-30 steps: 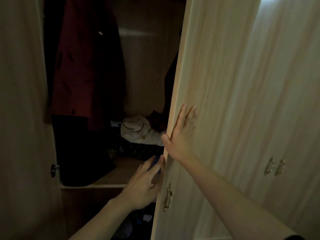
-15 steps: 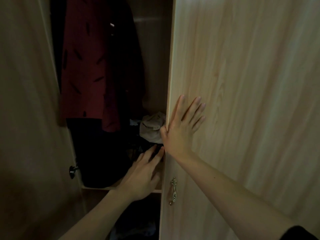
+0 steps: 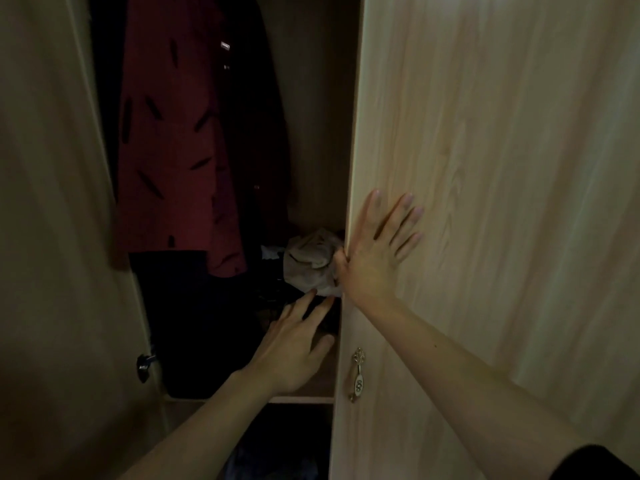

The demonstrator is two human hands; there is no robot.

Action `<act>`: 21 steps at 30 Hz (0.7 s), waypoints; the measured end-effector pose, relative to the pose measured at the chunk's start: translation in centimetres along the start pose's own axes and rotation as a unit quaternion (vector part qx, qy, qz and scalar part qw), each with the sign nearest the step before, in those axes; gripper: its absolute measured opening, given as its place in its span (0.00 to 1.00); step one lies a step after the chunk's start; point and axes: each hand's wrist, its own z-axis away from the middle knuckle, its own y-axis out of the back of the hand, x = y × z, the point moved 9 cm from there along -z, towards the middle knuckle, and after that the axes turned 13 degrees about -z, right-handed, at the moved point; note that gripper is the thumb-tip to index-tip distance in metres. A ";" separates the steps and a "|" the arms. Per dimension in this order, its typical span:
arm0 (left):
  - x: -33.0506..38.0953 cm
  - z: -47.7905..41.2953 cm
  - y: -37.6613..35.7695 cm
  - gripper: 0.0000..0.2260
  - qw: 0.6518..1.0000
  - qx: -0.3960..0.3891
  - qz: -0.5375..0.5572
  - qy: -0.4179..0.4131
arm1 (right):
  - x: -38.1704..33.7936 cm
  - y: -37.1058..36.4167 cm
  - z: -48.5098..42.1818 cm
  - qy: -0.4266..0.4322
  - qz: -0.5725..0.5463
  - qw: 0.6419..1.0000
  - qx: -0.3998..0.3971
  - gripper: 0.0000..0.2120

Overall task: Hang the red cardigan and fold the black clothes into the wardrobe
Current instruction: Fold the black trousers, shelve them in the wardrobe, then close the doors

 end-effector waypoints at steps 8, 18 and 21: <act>-3.2 -2.1 -1.3 0.29 0.999 -0.008 0.026 0.020 | 0.6 -3.0 -2.0 -0.014 0.025 1.000 -0.001 0.54; -4.7 -6.8 -2.9 0.29 0.999 -0.011 0.036 0.033 | 1.5 -4.5 -2.6 0.009 0.052 0.999 0.006 0.53; -4.9 -7.1 -2.6 0.28 0.998 -0.010 0.038 0.041 | 1.9 -4.5 -2.5 -0.003 0.060 0.998 0.000 0.52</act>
